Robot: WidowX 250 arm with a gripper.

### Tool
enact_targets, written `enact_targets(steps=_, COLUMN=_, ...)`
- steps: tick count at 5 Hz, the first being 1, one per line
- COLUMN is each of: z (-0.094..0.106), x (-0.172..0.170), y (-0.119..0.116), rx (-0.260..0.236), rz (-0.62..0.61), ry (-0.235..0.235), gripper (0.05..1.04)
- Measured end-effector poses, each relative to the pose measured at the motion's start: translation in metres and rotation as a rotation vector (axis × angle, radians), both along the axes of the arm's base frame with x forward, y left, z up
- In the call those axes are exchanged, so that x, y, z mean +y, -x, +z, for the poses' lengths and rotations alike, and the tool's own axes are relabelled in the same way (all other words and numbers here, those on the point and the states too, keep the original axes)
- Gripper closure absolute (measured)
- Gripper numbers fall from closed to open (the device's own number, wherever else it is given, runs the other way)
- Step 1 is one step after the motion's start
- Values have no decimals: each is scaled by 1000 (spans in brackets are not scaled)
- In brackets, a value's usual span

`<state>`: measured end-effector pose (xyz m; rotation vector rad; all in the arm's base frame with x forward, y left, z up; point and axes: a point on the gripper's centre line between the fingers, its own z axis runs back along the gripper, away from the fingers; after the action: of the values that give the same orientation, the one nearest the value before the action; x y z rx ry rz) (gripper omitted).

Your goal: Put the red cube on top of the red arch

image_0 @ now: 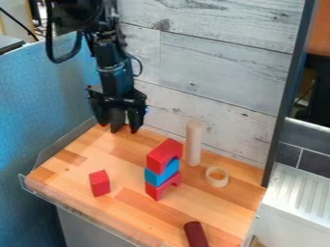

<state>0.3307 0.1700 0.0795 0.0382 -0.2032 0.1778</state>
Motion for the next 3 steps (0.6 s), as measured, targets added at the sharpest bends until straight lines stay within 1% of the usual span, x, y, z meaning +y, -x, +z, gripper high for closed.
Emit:
enact_targets(steps=1, z=-3, x=16, y=8, rx=69, rz=213, ry=-49, gripper=83)
enact_targets(steps=2, z=-14, x=23, y=12, rx=151, rz=379, ry=-43, gripper=83)
enact_targets(steps=3, z=-19, x=23, y=8, rx=148, rz=424, ry=-21, gripper=83)
